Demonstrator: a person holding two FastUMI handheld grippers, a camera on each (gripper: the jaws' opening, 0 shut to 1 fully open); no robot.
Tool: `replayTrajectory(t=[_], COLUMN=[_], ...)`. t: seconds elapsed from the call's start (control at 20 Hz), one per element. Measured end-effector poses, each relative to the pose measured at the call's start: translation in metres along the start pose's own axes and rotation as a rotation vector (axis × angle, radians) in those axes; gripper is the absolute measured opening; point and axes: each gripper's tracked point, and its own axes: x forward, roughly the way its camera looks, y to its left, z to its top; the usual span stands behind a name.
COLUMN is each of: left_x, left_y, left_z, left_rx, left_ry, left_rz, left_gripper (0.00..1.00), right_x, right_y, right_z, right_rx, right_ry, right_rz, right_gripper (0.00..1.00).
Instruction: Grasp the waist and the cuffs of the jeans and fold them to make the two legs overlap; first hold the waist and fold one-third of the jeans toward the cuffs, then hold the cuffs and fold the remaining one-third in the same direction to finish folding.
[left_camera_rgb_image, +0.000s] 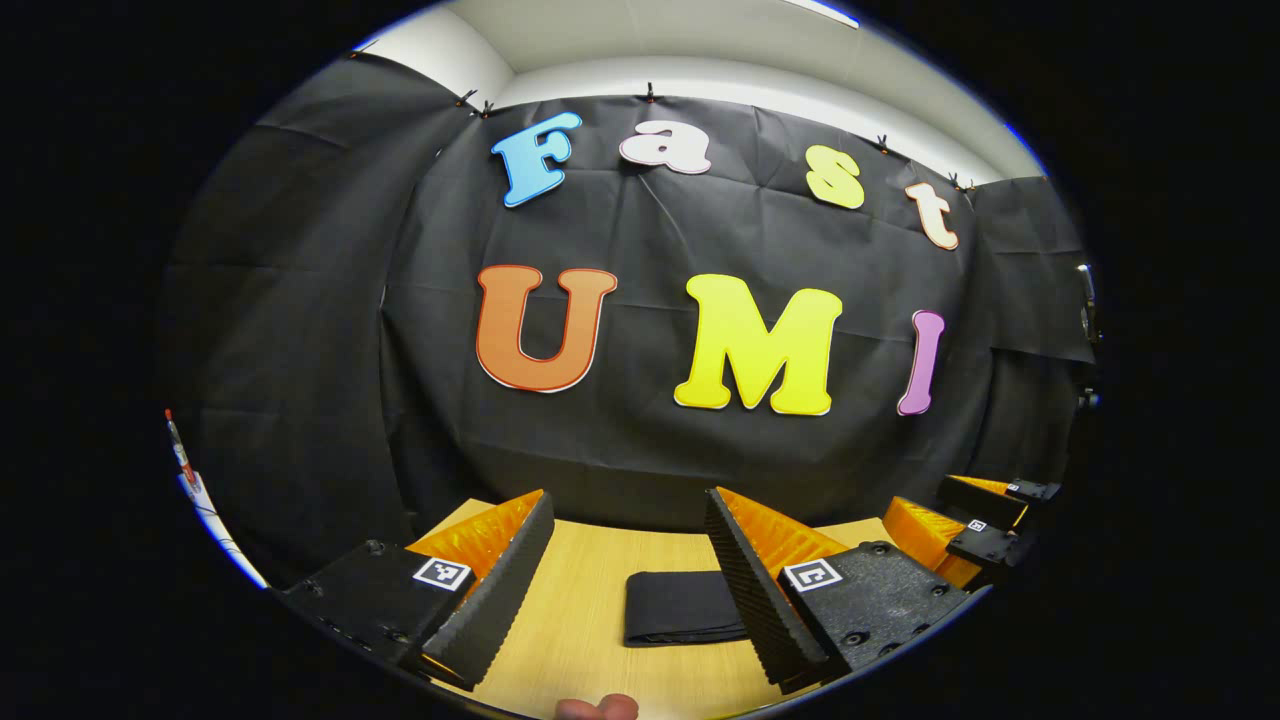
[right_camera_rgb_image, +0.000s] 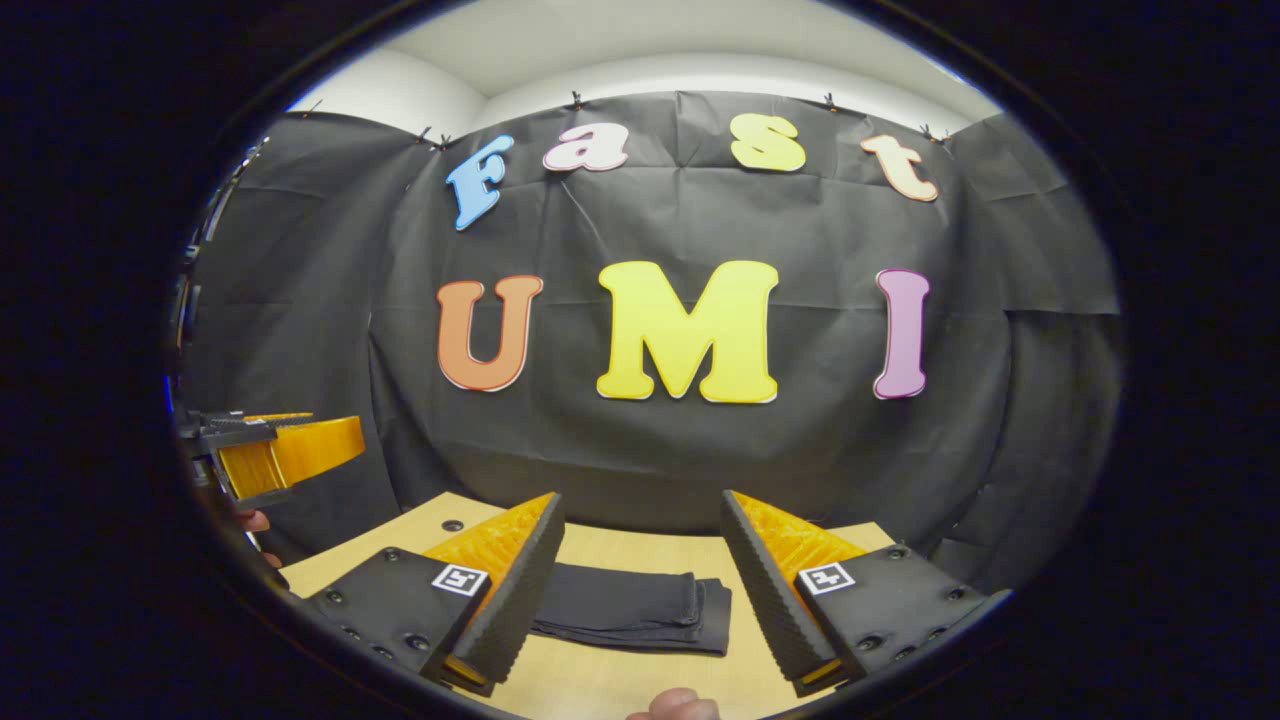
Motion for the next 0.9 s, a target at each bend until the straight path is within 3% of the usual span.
replayTrajectory(t=[0.05, 0.9], left_x=[0.000, 0.012], left_y=[-0.001, -0.016], left_z=[0.000, -0.002], left_rx=[0.003, -0.012], left_ry=[-0.003, 0.006], left_rz=[-0.003, -0.024], left_gripper=[0.98, 0.98], right_x=[0.001, 0.004], right_y=[-0.003, -0.023], right_z=[0.001, 0.002], right_rx=[-0.006, -0.014], right_ry=[-0.006, -0.012], right_rz=[-0.007, -0.036], right_gripper=[0.96, 0.94])
